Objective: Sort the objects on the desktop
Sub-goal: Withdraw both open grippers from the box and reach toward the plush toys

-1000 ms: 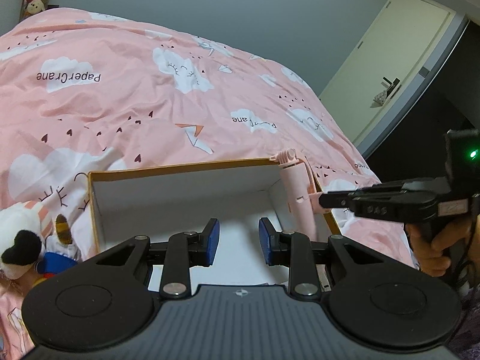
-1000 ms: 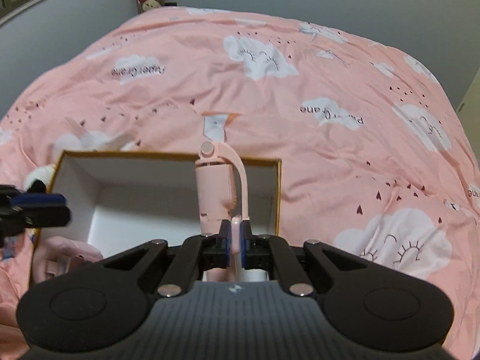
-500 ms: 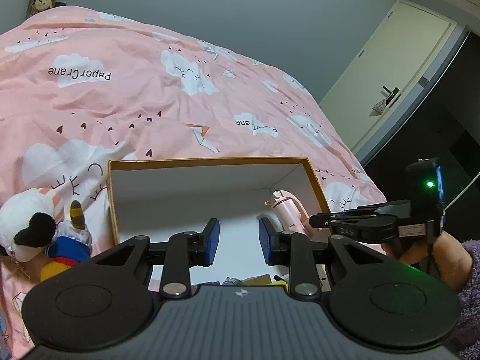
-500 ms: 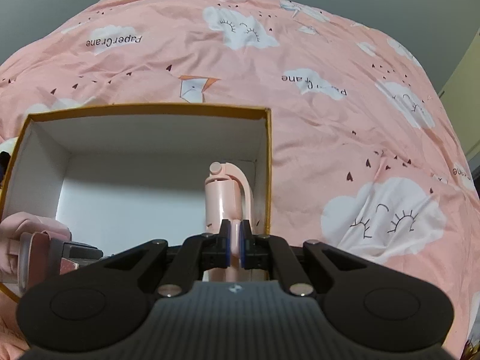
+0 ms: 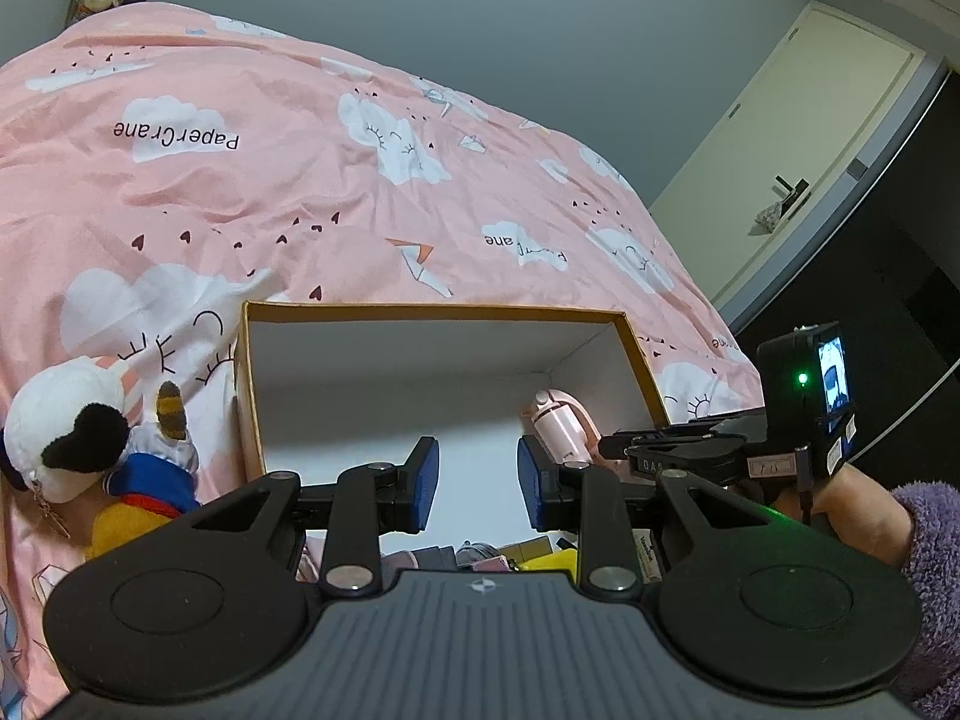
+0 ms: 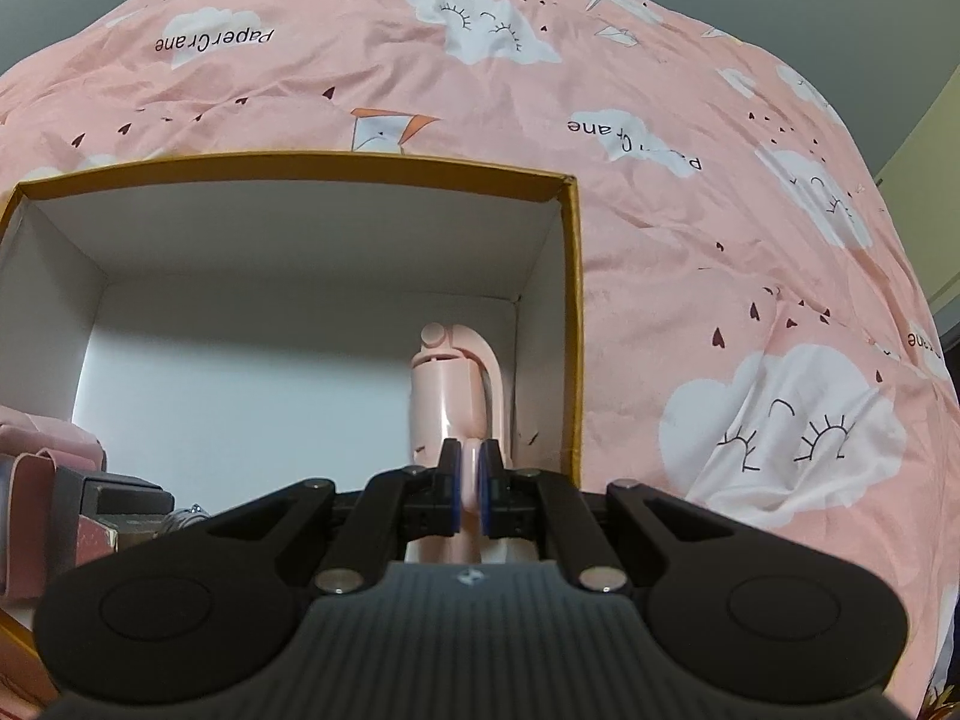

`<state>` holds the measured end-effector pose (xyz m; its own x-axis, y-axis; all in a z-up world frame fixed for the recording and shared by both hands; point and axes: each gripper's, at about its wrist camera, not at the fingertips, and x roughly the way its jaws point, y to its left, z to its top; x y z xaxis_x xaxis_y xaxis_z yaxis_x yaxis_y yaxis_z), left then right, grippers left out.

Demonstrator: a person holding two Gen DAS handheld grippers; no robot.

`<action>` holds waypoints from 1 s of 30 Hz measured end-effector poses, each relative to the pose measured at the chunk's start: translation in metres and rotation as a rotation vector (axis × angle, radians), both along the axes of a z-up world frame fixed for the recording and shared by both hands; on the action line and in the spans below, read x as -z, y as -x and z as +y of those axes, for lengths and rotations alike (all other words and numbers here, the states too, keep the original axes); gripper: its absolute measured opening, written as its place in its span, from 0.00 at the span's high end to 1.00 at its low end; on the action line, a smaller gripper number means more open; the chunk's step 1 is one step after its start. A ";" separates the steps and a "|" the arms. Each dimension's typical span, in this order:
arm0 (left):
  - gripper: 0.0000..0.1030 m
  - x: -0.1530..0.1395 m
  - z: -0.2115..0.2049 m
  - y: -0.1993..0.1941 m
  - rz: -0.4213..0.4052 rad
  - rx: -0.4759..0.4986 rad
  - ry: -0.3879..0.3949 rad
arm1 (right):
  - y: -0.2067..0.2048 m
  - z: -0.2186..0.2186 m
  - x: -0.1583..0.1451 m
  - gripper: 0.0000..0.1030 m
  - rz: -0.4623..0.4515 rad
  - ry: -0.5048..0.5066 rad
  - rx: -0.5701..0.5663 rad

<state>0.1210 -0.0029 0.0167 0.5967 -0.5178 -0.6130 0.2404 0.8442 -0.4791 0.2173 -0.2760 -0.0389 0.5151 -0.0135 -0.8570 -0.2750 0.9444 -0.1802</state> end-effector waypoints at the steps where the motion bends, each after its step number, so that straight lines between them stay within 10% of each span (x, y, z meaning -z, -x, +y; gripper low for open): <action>1: 0.69 0.000 -0.001 0.000 0.001 0.002 0.000 | -0.002 -0.001 0.000 0.94 0.010 -0.009 0.000; 30: 0.69 0.001 0.000 0.003 0.016 -0.010 -0.019 | -0.004 -0.003 0.013 0.87 0.110 -0.107 -0.037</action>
<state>0.1183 -0.0030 0.0157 0.5918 -0.4998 -0.6324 0.2244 0.8557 -0.4663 0.2209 -0.2789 -0.0515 0.4162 0.0981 -0.9040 -0.3224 0.9455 -0.0458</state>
